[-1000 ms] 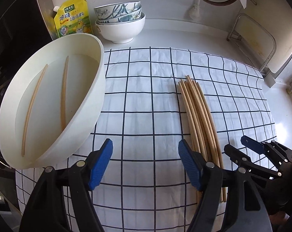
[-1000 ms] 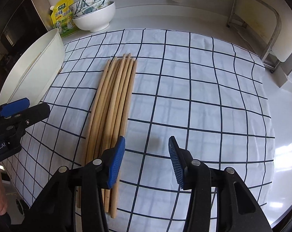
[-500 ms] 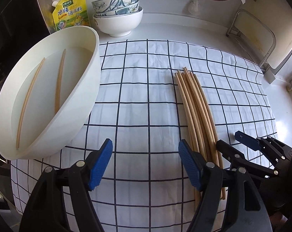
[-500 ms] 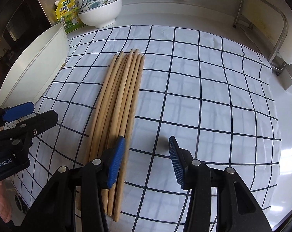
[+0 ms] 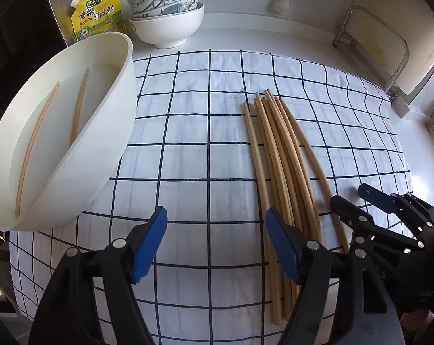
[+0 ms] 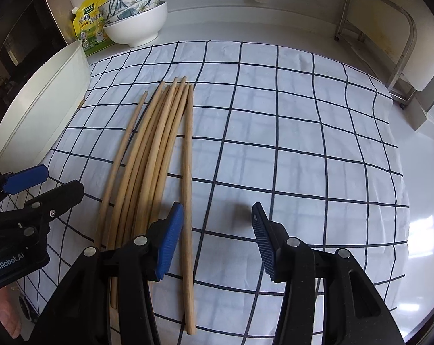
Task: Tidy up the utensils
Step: 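Move both open tools back to the chopstick row, then close the left tool on a chopstick while the right tool grasps another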
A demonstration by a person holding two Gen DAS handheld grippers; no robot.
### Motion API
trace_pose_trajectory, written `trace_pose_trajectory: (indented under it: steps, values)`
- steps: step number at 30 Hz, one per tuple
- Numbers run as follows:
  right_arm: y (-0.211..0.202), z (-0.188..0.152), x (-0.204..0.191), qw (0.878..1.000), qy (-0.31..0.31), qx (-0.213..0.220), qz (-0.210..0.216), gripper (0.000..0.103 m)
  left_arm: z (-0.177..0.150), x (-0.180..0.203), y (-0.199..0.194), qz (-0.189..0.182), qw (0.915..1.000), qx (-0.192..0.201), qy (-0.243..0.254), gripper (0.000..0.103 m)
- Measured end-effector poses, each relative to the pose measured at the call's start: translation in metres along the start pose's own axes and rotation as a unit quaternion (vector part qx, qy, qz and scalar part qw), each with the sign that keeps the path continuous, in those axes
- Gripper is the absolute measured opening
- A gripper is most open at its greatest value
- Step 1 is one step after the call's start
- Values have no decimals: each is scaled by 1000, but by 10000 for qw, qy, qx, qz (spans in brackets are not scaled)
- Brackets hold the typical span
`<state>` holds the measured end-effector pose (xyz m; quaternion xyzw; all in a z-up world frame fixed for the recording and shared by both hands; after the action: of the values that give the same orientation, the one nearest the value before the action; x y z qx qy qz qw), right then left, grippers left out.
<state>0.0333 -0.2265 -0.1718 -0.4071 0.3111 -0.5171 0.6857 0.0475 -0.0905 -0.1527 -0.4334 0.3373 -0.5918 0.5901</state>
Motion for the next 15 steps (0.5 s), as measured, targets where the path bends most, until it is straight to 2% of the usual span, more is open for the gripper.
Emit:
trace_pose_trajectory:
  steps: [6, 15]
  values:
    - [-2, -4, 12, 9998, 105, 0, -140, 47, -3, 0, 9, -13, 9999, -83, -81, 70]
    - [-4, -8, 16, 9999, 126, 41, -78, 47, -6, 13, 20, -8, 9999, -133, 61, 70]
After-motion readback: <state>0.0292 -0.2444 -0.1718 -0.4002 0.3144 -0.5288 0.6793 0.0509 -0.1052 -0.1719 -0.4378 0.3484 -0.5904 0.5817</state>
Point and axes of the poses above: each gripper's, at about its wrist camera, not at the fingertips, and y roughly the way its jaws point, x to its right, z to its top, the point moved 4 cm from there along y, roughly the way its jaws point, and after that the axes turned 14 degrees about -y, right-handed, at the moved point
